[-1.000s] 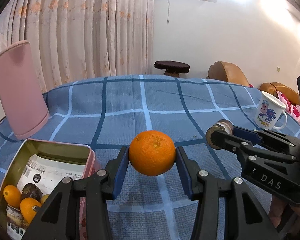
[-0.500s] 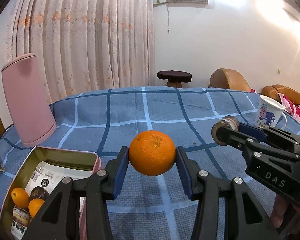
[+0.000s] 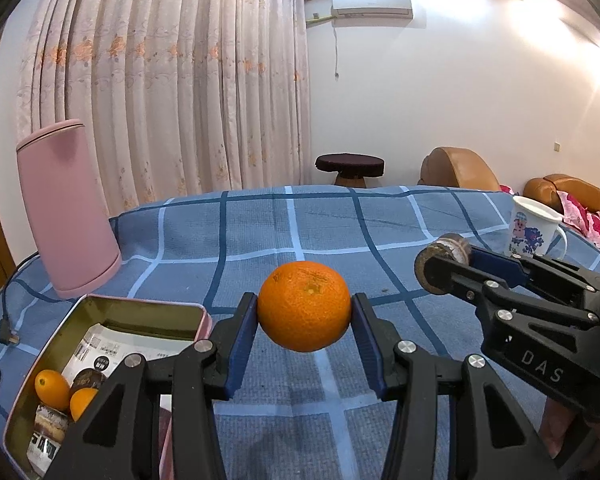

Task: Organize fruits
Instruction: 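Carry the orange with the left gripper while the right carries the jar over the tin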

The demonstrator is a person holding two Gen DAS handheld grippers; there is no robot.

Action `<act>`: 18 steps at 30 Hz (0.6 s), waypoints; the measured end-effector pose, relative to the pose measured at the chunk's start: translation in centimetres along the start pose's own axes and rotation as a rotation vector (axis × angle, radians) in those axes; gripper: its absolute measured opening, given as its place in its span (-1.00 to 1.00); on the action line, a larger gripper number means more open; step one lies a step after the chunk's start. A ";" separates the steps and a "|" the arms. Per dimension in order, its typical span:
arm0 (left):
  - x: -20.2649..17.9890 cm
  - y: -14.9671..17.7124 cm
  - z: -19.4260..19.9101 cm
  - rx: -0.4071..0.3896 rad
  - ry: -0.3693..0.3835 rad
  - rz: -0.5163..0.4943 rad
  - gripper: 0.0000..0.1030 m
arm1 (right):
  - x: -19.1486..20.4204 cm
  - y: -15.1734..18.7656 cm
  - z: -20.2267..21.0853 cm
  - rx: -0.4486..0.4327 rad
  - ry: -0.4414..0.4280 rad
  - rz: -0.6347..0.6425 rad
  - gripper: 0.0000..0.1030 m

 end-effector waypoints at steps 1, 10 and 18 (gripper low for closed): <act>0.0 0.1 0.1 0.001 0.001 0.000 -0.04 | 0.2 0.0 0.1 0.000 -0.009 0.000 -0.32; 1.3 0.8 1.9 0.011 0.001 0.008 -0.05 | 2.9 -0.1 0.3 0.002 -0.049 0.039 -0.32; 5.0 0.7 4.3 0.015 -0.057 0.043 -0.04 | 6.0 -2.3 0.8 -0.024 -0.132 0.044 -0.32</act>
Point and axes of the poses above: each gripper's, at about its wrist camera, not at the fingertips, and z roughly against the way its jaws point, x to its left, y to its underside, the point moved 4 cm from there along -z, roughly the way its jaws point, and after that the axes turned 10 degrees about z, right-handed, at the moved point
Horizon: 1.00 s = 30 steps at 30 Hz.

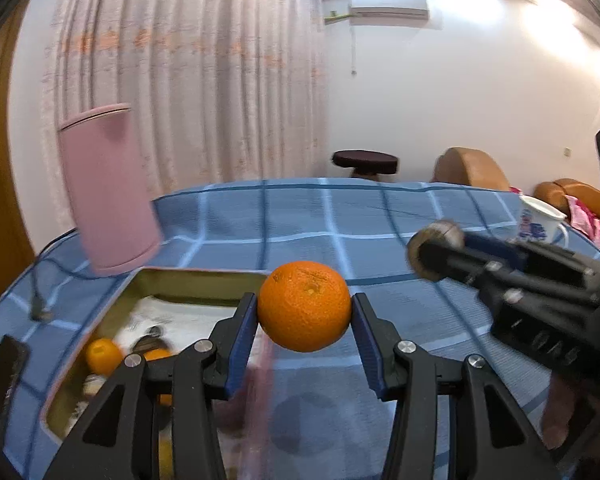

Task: Organize fruits
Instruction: 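Carry the orange with the left gripper while the right carries the jar over the tin, then open the right gripper to drop the jar while the left releases the orange into the tin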

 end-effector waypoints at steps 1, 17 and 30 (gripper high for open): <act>0.6 -0.1 0.2 0.003 -0.011 0.008 -0.05 | 0.5 -0.4 -0.1 -0.004 -0.009 0.006 -0.32; 10.9 0.6 3.1 0.033 -0.171 0.117 -0.04 | 11.7 -1.6 -3.3 0.048 -0.206 0.142 -0.32; 13.3 1.2 2.7 0.060 -0.188 0.158 -0.04 | 15.4 0.3 -4.5 0.106 -0.248 0.199 -0.32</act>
Point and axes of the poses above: each gripper's, at about its wrist camera, not at the fingertips, and z roughly against the way its jaws point, x to its left, y to its underside, the point moved 4 cm from there along -z, roughly the way its jaws point, and after that the axes turned 10 degrees about z, right-handed, at the moved point
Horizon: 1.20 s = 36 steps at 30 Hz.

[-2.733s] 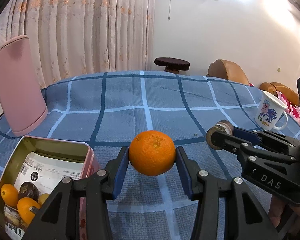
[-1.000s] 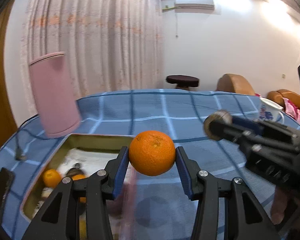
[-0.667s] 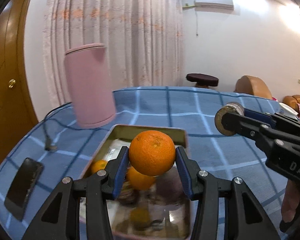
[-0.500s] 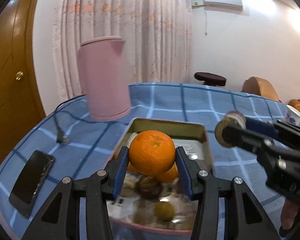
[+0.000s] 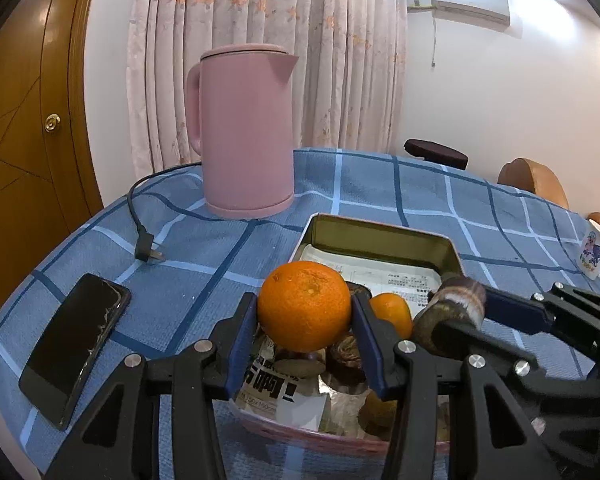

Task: Organize fruits
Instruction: 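Open the right gripper to drop the jar while the left releases the orange into the tin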

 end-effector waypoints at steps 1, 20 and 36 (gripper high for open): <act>0.0 0.0 0.0 0.001 0.000 0.000 -0.04 | 0.1 0.0 -0.1 0.003 -0.002 0.002 -0.32; -0.3 0.7 -0.7 0.022 -0.001 -0.028 -0.04 | 0.2 0.6 0.0 0.016 0.005 -0.003 -0.34; -1.2 1.3 -1.0 0.053 -0.022 -0.069 0.28 | -2.6 1.7 1.0 0.025 0.088 -0.104 0.51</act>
Point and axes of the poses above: each gripper's, at about its wrist camera, not at the fingertips, and z roughly against the way its jaws point, x to its left, y to its underside, the point moved 4 cm from there along -z, roughly the way its jaws point, and after that the axes turned 10 degrees about z, right-handed, at the moved point
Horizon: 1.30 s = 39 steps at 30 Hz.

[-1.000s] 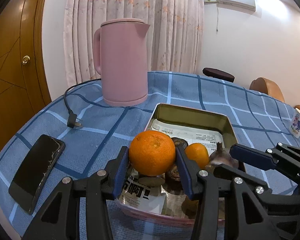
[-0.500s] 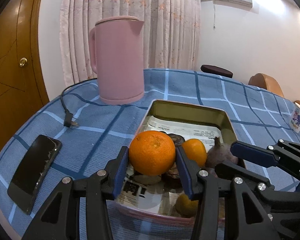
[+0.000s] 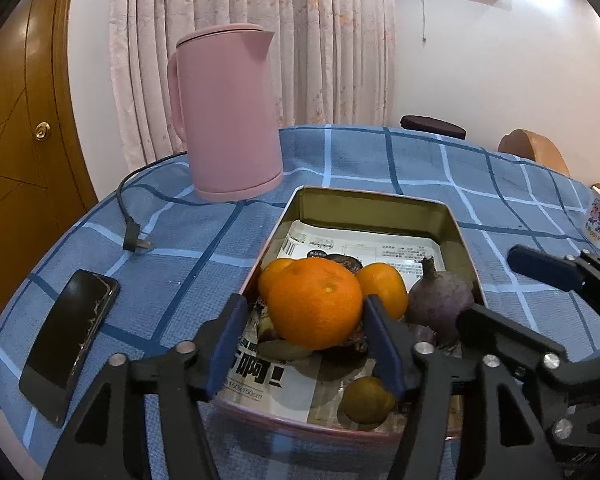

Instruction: Organize fruits

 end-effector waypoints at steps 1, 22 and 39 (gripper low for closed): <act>0.0 0.0 0.1 0.000 0.002 0.001 0.36 | -0.2 0.0 0.2 -0.003 -0.002 -0.005 0.52; -0.3 -1.1 4.4 -0.104 -0.002 0.008 0.56 | -0.2 0.1 4.4 -0.043 0.074 0.008 0.99; -1.4 -0.7 4.5 -0.100 0.010 -0.007 0.56 | -1.3 0.0 6.6 -0.094 0.109 -0.019 1.00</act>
Point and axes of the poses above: each gripper's, at about its wrist camera, not at the fingertips, and z roughly against the way its jaws point, x to its left, y to its underside, the point moved 4 cm from there along -z, roughly the way its jaws point, and after that the axes turned 10 degrees about z, right-handed, at the moved point
